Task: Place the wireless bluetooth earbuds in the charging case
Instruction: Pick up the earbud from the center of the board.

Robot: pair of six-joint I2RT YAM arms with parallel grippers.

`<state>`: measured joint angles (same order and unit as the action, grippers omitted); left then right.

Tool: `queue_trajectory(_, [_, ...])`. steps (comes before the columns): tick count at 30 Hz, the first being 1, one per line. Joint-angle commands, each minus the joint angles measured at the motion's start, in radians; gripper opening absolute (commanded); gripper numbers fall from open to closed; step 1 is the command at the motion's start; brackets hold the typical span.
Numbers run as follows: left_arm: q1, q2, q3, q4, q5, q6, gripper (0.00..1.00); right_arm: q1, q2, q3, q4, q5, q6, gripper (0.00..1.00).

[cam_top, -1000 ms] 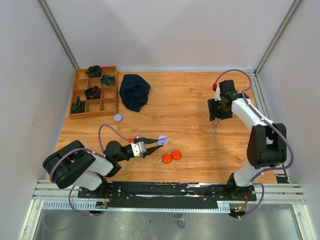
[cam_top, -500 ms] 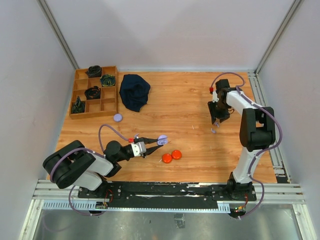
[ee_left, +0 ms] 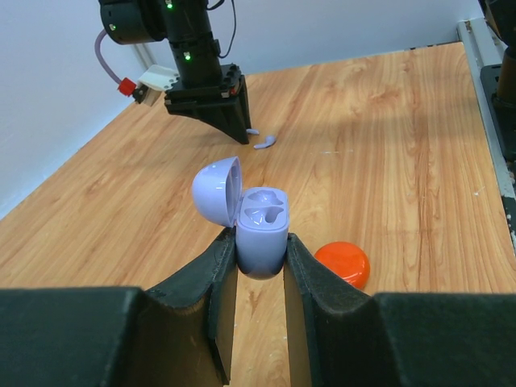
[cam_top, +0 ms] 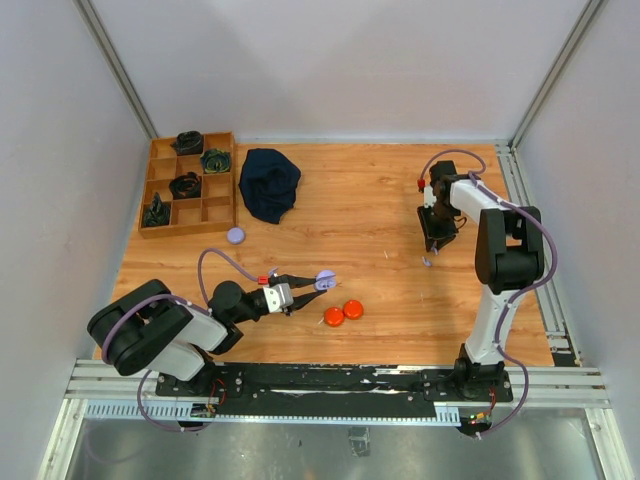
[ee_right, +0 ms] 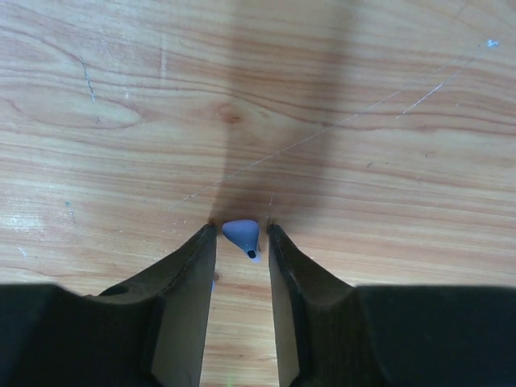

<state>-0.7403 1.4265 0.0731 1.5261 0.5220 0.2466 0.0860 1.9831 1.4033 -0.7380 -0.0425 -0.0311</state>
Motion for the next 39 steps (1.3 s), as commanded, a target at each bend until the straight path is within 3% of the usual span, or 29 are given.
queue_trajectory(1, [0.010, 0.008, 0.021, 0.176, 0.010, 0.023, 0.00, -0.014, 0.047, 0.012, -0.017, 0.033, -0.010, 0.32])
queue_trajectory(10, [0.010, 0.015, 0.021, 0.194, 0.013, 0.012, 0.00, -0.011, 0.006, -0.011, -0.023, 0.021, -0.004, 0.21])
queue_trajectory(23, [0.010, 0.001, 0.007, 0.235, -0.022, 0.003, 0.00, 0.062, -0.324, -0.132, 0.055, -0.076, 0.062, 0.17])
queue_trajectory(39, [0.010, -0.064, -0.009, 0.244, -0.096, 0.018, 0.00, 0.407, -0.822, -0.335, 0.297, -0.046, 0.208, 0.16])
